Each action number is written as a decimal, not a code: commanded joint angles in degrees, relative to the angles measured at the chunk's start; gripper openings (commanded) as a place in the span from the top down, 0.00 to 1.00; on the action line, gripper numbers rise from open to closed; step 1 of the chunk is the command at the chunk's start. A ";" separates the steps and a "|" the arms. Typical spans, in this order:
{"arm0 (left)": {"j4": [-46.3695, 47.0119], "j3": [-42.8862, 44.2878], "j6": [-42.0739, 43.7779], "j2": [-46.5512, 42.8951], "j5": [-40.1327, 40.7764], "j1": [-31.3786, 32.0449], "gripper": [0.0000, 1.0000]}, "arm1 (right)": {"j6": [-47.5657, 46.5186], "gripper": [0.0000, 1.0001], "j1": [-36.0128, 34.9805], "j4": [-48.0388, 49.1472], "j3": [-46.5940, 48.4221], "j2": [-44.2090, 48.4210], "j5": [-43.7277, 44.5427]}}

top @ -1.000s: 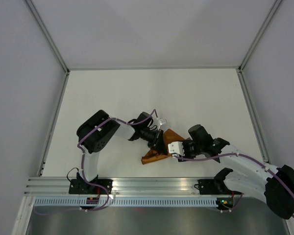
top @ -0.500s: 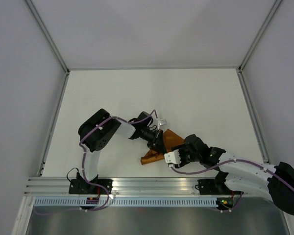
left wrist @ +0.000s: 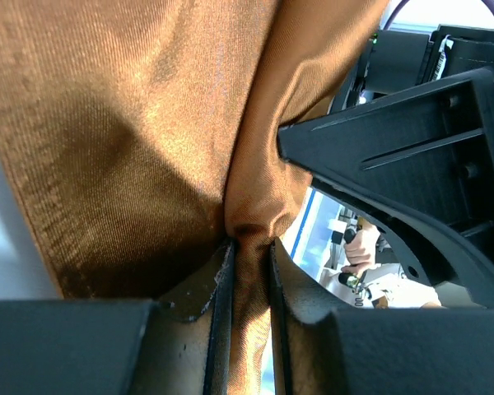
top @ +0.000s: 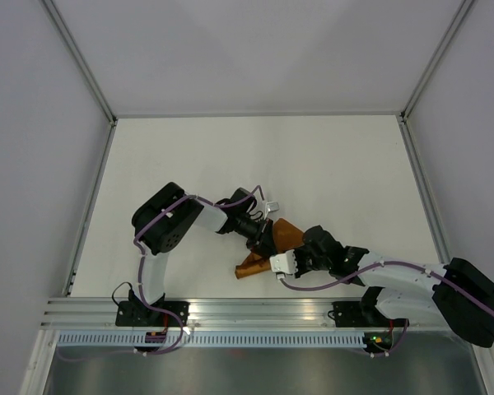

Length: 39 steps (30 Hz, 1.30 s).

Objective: Fold the napkin, place the utensils inside, and roll it up
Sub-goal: Roll the napkin at the center of the board.

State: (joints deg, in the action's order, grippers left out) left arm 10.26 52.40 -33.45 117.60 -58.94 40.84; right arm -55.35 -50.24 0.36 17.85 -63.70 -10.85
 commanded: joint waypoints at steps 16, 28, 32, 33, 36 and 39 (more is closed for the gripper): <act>4.39 -12.57 1.90 -18.71 23.25 -1.55 0.59 | 0.25 0.95 1.19 -12.04 6.49 -6.42 -4.69; 22.16 -31.02 -1.53 -42.61 44.34 -1.82 0.57 | -7.57 0.95 12.70 -30.84 25.29 -24.96 -17.79; 21.39 -34.82 0.66 -52.97 48.73 -1.64 0.56 | -12.14 0.95 15.52 -41.91 35.39 -34.54 -22.45; 19.81 -35.52 1.71 -54.57 50.74 -1.38 0.56 | -14.06 0.95 16.30 -46.89 39.85 -38.74 -24.02; 17.61 -36.23 4.78 -60.27 55.48 0.54 0.56 | -16.88 0.94 17.45 -57.09 48.40 -46.91 -26.40; 15.15 -35.97 8.13 -63.45 58.67 3.45 0.55 | -20.05 0.94 18.50 -64.94 55.09 -53.51 -28.08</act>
State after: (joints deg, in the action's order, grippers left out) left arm 25.87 16.43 -30.87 56.82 -6.50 42.06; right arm -68.82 -32.58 -50.63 70.35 -109.01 -36.97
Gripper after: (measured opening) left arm 0.448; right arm 0.141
